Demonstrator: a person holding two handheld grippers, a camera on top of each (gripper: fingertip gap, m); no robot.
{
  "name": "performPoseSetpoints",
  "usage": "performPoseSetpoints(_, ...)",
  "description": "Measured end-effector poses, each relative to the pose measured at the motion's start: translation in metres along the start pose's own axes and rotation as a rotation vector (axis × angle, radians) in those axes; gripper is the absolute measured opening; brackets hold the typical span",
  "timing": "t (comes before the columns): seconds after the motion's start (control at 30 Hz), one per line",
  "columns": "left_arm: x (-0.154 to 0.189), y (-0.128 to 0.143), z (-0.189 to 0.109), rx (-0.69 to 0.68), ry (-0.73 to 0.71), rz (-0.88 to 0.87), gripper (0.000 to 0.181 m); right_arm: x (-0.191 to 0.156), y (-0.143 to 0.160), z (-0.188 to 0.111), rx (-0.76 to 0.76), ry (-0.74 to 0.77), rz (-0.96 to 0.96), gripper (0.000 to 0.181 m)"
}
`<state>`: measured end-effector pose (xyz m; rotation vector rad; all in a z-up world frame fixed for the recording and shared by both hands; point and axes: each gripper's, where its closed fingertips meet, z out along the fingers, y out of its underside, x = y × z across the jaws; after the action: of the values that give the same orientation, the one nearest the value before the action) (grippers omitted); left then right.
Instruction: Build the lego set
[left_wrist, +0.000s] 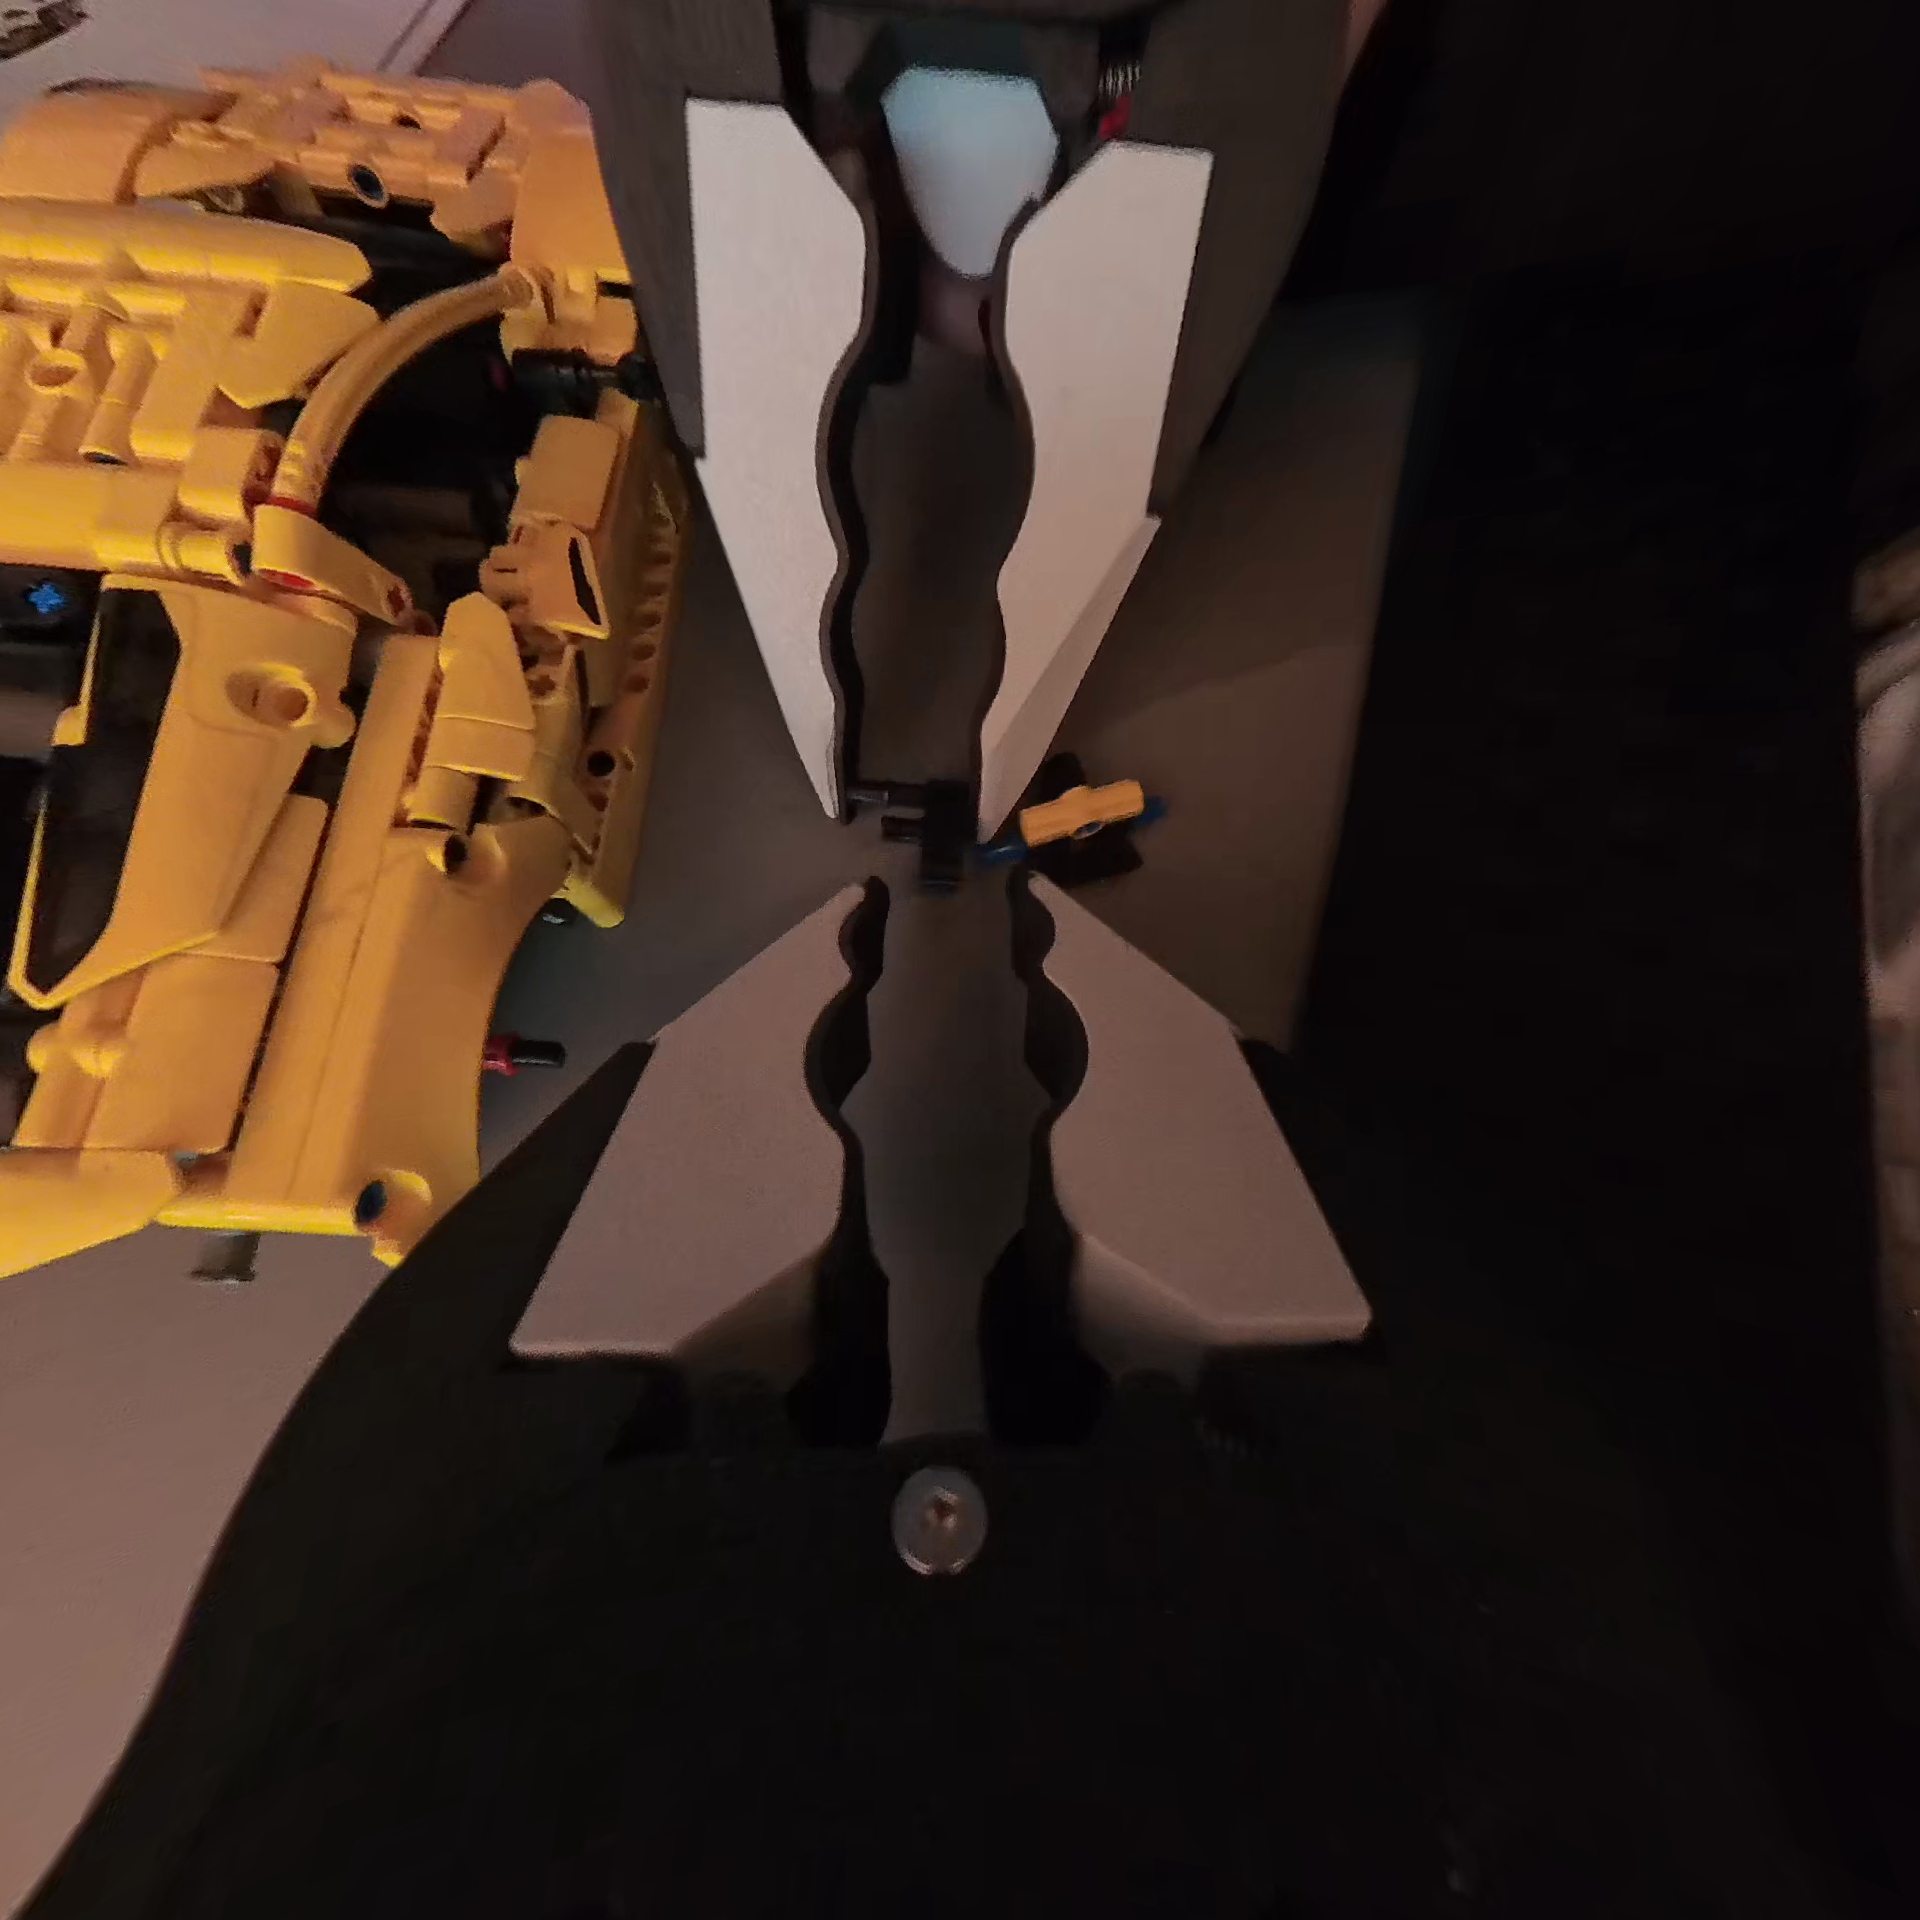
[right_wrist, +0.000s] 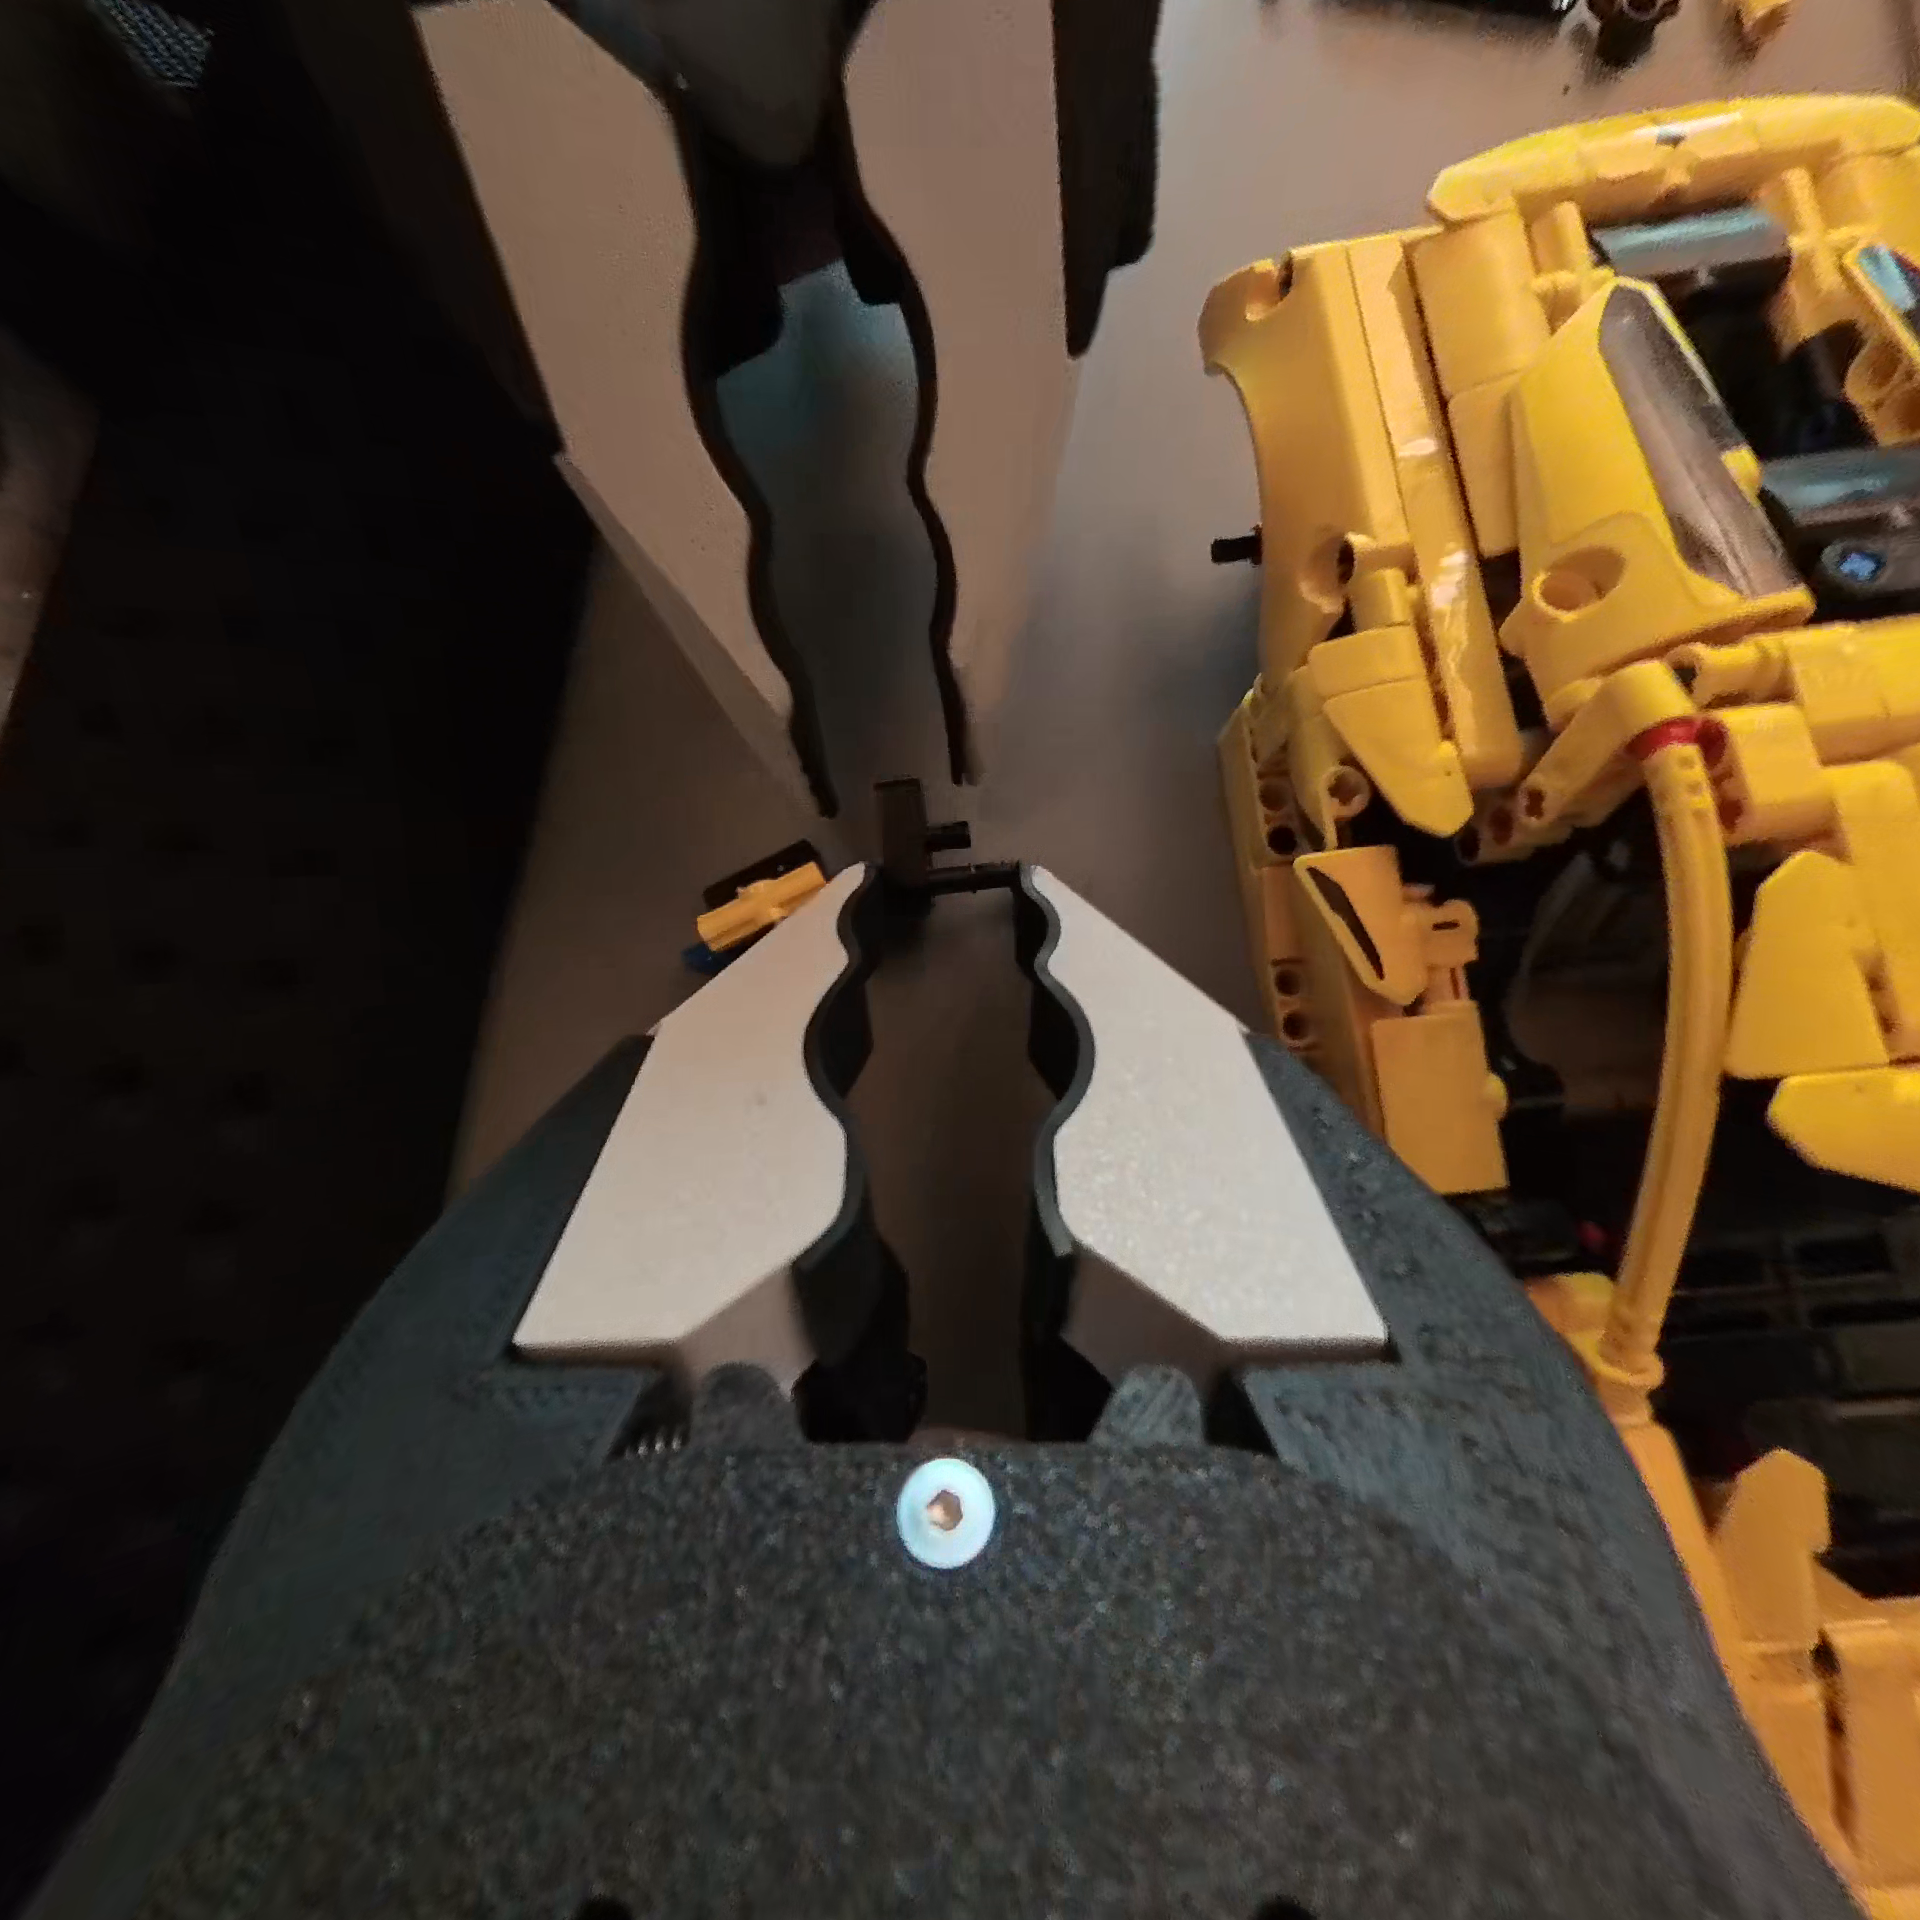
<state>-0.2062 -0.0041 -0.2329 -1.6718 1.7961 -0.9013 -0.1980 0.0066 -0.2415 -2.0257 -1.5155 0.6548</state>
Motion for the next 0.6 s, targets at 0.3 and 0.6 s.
performPoseSetpoints(0.3,-0.003,-0.005,-0.006,0.032,-0.014,0.017,0.008,0.000,-0.010,-0.002,0.040,-0.015,0.012,0.025)
performPoseSetpoints(0.6,-0.012,-0.004,-0.008,0.091,-0.033,-0.219,0.007,-0.032,0.005,-0.010,0.084,0.234,0.367,0.030)
